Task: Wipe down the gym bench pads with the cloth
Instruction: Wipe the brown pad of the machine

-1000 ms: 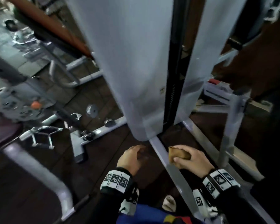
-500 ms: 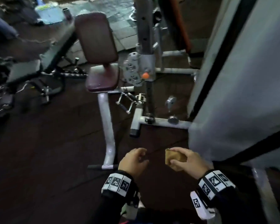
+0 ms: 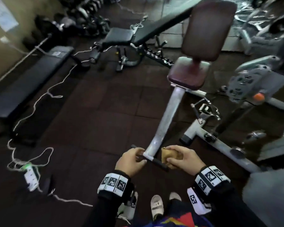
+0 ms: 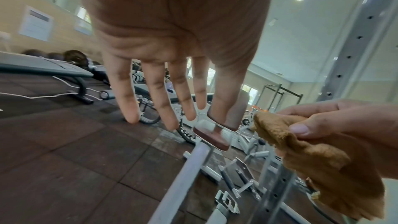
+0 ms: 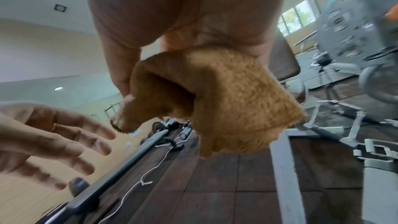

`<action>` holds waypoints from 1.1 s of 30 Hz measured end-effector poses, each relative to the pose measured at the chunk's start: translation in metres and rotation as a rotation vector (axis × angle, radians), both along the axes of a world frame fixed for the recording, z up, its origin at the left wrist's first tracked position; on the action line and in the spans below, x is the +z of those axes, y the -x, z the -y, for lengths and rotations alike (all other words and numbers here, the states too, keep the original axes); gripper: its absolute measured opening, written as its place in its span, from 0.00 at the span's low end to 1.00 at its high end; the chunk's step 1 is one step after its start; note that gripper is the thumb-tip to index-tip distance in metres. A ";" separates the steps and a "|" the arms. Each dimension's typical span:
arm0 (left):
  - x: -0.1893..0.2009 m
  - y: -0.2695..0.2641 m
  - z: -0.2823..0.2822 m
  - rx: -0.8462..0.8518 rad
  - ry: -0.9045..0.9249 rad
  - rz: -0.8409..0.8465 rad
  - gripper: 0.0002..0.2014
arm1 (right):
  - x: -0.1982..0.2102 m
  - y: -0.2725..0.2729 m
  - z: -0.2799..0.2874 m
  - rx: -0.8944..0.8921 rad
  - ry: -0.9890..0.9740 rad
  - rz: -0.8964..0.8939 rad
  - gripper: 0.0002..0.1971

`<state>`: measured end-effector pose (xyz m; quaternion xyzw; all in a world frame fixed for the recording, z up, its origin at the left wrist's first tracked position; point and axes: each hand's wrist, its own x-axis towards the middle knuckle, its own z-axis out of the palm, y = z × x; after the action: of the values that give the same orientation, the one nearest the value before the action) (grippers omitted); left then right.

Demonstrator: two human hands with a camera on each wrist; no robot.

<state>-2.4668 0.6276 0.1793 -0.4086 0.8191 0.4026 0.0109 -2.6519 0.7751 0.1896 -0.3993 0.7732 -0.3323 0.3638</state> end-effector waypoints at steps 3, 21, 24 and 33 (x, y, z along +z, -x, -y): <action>-0.003 -0.027 0.030 0.088 -0.014 0.019 0.18 | -0.004 -0.012 0.048 0.086 -0.001 0.025 0.20; -0.015 -0.063 0.301 0.271 0.050 0.102 0.19 | -0.041 -0.035 0.385 0.398 0.003 0.012 0.21; -0.010 -0.057 0.338 0.267 0.045 0.099 0.19 | -0.038 -0.029 0.421 0.397 -0.005 0.012 0.20; -0.008 -0.009 0.471 0.109 0.020 0.102 0.19 | -0.037 0.003 0.520 0.205 0.010 0.050 0.19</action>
<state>-2.4575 0.1562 0.1711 -0.4728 0.7979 0.3729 0.0264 -2.6551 0.2548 0.1522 -0.4696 0.7173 -0.3070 0.4132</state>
